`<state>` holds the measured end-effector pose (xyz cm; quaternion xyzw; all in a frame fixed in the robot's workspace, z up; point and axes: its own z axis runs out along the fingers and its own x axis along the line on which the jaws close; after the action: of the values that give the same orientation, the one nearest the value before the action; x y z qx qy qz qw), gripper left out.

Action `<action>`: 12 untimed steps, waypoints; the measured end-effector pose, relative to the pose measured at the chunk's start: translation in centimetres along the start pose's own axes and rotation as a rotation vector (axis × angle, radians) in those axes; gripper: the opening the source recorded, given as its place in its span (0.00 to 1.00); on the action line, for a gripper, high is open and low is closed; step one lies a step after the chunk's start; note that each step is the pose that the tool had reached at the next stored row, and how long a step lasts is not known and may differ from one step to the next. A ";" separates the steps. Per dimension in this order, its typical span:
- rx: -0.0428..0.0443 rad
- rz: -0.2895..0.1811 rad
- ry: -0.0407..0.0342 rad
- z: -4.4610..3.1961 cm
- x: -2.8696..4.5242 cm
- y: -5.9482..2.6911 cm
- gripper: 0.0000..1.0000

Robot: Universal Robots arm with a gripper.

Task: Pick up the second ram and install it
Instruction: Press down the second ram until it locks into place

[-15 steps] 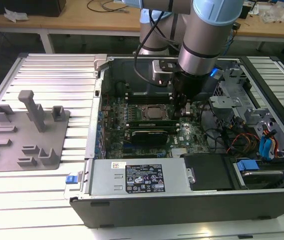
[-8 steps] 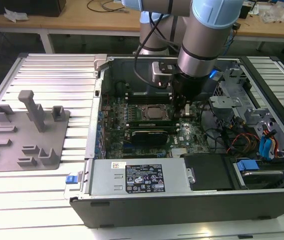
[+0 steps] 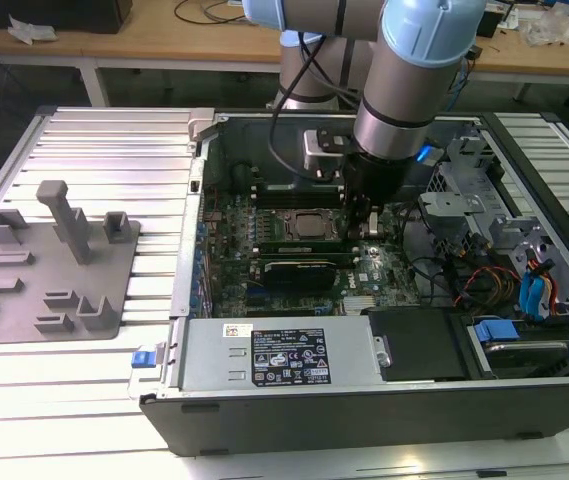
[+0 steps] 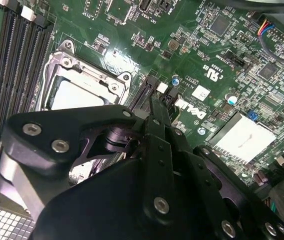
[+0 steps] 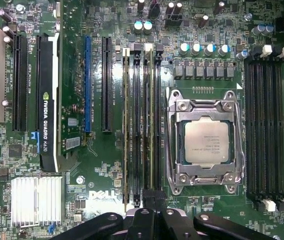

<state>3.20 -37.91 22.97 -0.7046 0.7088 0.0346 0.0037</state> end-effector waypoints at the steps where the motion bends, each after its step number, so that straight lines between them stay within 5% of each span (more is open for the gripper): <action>1: -0.0002 0.000 0.0002 0.08 0.01 0.00 0.08; 6: 0.0001 0.000 -0.0013 0.05 -0.01 0.00 0.08; 9: -0.0001 0.000 0.0021 -1.57 -0.09 0.07 0.08; 12: 0.0000 0.000 0.0023 -1.92 -0.11 0.09 0.08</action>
<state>3.20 -37.91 24.90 -0.7046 0.7088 0.0338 0.0029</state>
